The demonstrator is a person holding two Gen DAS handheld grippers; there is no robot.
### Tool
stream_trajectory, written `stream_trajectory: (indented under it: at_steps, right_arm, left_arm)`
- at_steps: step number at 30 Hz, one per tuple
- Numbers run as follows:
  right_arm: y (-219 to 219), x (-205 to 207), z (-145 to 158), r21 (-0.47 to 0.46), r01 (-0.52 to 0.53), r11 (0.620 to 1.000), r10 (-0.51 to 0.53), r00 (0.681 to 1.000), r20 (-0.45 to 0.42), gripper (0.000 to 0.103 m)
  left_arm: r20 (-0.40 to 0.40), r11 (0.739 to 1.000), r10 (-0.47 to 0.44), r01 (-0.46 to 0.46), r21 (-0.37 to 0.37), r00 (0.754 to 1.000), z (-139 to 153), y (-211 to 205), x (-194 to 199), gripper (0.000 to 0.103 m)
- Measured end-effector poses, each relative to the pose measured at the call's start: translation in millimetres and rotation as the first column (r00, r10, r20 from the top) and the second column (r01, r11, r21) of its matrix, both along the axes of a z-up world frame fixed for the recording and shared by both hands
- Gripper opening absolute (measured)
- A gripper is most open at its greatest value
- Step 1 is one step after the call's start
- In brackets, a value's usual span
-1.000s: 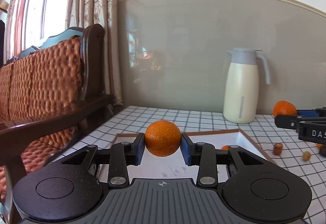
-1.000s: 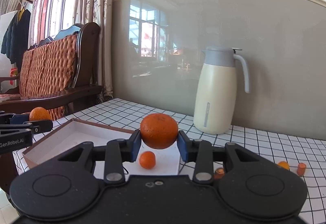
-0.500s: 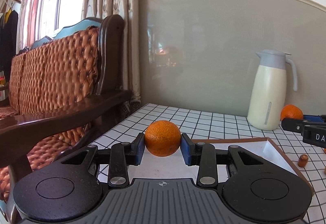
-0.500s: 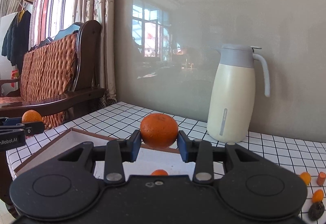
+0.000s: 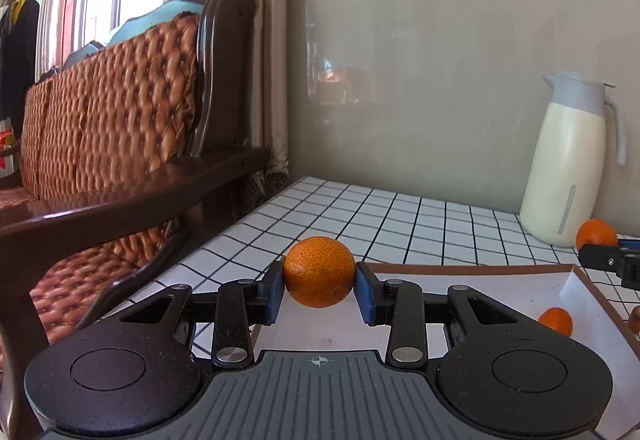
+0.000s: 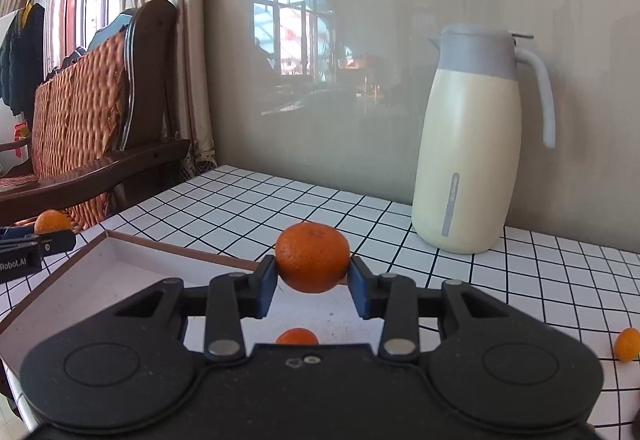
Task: Organize fruits
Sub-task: 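Open both grippers to release the oranges into the tray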
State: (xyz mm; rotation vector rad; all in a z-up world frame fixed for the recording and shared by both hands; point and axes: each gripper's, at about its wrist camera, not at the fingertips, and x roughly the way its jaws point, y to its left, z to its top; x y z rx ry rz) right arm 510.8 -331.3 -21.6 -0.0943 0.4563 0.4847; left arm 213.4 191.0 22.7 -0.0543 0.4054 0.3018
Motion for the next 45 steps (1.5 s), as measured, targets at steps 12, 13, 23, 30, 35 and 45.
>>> stream_trajectory:
  at_steps: [12, 13, 23, 30, 35, 45]
  right_arm:
    - [-3.0, 0.2, -6.4, 0.001, 0.024, 1.0, -0.024, 0.999, 0.044, 0.094]
    - [-2.1, -1.5, -6.2, 0.0, 0.023, 1.0, -0.023, 0.999, 0.049, 0.094]
    - [2.0, -26.8, -6.5, -0.067, 0.083, 0.994, -0.073, 0.989, 0.129, 0.097]
    - [-14.9, -44.3, 1.4, -0.055, 0.066, 0.996, -0.059, 0.992, 0.113, 0.097]
    - [-33.3, -58.9, 6.3, -0.025, 0.065, 0.998, -0.062, 0.993, 0.097, 0.097]
    - [-69.7, -84.6, 15.6, 0.013, 0.102, 0.995, -0.103, 0.989, 0.107, 0.097]
  left_arm:
    - [0.028, 0.998, 0.018, -0.019, 0.053, 0.999, -7.7, -0.8, -1.4, 0.103]
    - [0.03, 0.998, 0.016, -0.018, 0.054, 0.999, -7.2, -1.1, -3.7, 0.103]
    - [0.148, 0.997, 0.067, -0.073, 0.031, 0.987, 4.3, -5.8, -36.5, 0.103]
    - [0.198, 0.996, 0.077, -0.084, 0.029, 0.977, 13.1, -18.9, -52.2, 0.103]
    - [0.162, 0.998, 0.03, -0.04, 0.058, 0.986, 16.4, -36.2, -62.3, 0.103]
    - [0.236, 0.998, 0.002, -0.018, 0.066, 0.972, 23.2, -66.8, -101.0, 0.103]
